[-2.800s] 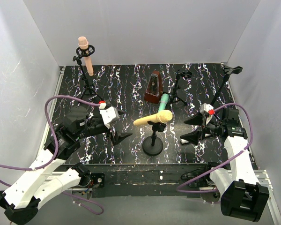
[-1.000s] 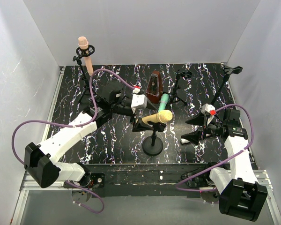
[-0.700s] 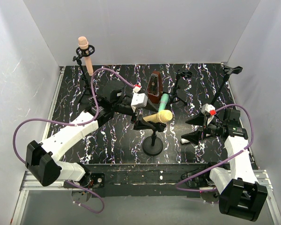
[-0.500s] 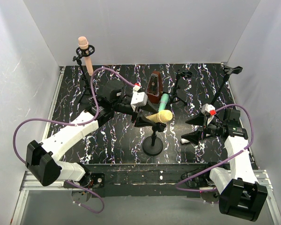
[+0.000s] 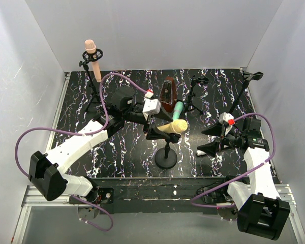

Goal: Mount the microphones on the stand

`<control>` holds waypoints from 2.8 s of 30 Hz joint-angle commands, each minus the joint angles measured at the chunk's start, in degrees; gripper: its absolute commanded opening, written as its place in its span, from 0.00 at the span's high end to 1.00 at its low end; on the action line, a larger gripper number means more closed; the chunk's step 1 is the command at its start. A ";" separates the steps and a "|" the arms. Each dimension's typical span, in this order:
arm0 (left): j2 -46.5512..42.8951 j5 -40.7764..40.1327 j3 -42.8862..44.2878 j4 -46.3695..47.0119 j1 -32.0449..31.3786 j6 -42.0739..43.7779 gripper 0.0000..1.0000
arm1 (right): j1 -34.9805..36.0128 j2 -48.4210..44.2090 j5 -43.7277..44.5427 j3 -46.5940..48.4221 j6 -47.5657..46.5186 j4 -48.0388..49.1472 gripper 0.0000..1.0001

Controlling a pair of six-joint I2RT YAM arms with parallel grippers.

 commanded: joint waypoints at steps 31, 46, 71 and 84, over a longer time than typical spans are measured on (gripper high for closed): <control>-8.34 -22.47 2.88 -11.24 1.04 8.39 1.00 | -0.84 -1.08 -1.55 0.33 -1.69 -1.43 0.02; -12.74 -45.59 2.20 -15.58 21.96 9.28 1.00 | -0.84 -0.99 -1.82 0.68 -2.66 -2.22 0.02; -11.34 -54.40 -6.16 3.16 37.79 -1.36 1.00 | -0.84 -1.17 -1.90 1.56 -6.09 -5.38 0.02; -15.20 -59.49 -11.17 1.76 39.11 -6.19 0.74 | -0.84 -1.08 -2.08 1.65 -6.26 -5.56 0.02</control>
